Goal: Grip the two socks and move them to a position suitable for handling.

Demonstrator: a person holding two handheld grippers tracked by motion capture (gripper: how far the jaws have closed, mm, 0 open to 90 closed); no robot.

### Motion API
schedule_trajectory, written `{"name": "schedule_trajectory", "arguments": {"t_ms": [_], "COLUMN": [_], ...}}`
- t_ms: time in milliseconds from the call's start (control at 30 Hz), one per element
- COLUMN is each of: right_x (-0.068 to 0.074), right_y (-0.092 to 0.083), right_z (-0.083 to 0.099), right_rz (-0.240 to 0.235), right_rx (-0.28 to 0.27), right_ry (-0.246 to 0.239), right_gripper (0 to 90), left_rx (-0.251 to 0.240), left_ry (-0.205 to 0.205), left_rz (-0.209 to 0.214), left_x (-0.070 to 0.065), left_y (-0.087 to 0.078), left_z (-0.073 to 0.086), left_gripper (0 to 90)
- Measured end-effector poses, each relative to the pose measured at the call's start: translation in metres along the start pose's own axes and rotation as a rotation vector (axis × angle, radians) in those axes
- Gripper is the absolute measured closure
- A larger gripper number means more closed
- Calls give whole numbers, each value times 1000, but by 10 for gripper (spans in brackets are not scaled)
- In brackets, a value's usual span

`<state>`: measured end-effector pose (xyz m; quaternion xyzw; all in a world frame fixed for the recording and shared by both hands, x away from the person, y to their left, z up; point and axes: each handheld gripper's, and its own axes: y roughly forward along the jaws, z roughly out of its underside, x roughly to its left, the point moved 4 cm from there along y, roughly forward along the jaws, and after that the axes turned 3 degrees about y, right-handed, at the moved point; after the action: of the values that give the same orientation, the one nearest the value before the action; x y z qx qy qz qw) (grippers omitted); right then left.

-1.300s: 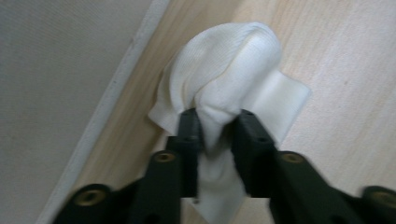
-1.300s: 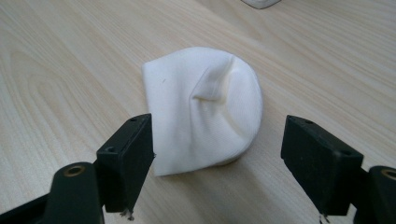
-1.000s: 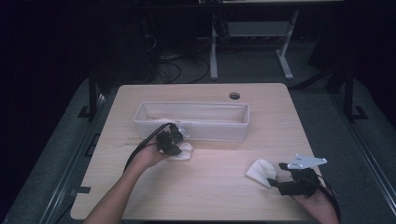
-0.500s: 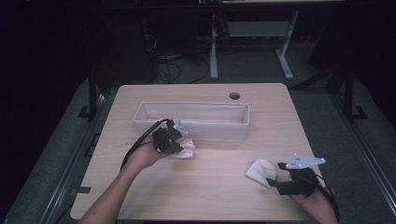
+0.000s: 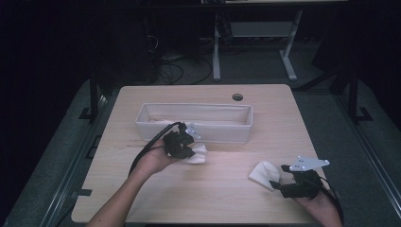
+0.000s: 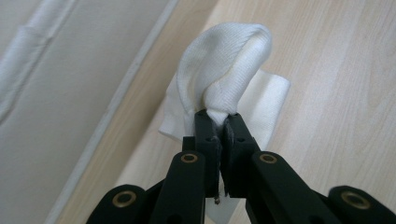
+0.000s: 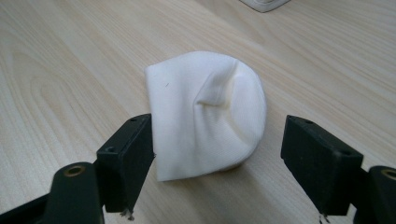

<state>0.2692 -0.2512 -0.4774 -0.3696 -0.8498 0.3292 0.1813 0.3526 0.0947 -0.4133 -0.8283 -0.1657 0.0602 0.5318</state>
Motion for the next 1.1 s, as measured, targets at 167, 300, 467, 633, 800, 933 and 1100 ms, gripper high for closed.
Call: {"name": "schedule_trajectory", "arguments": {"t_ms": [167,300,467,633,800,933,1100], "right_x": [-1,-1,-1,-1,-1,0,1], "right_y": [-1,-1,-1,-1,-2,0,1], "right_z": [1,1,2,2,2,2,2], "right_rz": [3,2,0,-1,-2,-4,-4], "right_rx": [1,1,3,5,5,9,12], "right_ry": [2,2,1,-1,1,-5,-5], "right_gripper": [249,249,248,248,248,249,248], "left_rx": [13,19,38,61,68,69,59], "left_ry": [1,-8,-22,-38,-53,-62,-64], "left_rz": [22,35,41,54,65,85,104], "left_x": [-8,-11,-15,-17,-18,-20,-20], "left_y": [14,24,37,47,50,48,42], "left_z": [-2,-3,-3,0,1,2,3], "left_gripper": [870,870,869,864,839,759,709]}}
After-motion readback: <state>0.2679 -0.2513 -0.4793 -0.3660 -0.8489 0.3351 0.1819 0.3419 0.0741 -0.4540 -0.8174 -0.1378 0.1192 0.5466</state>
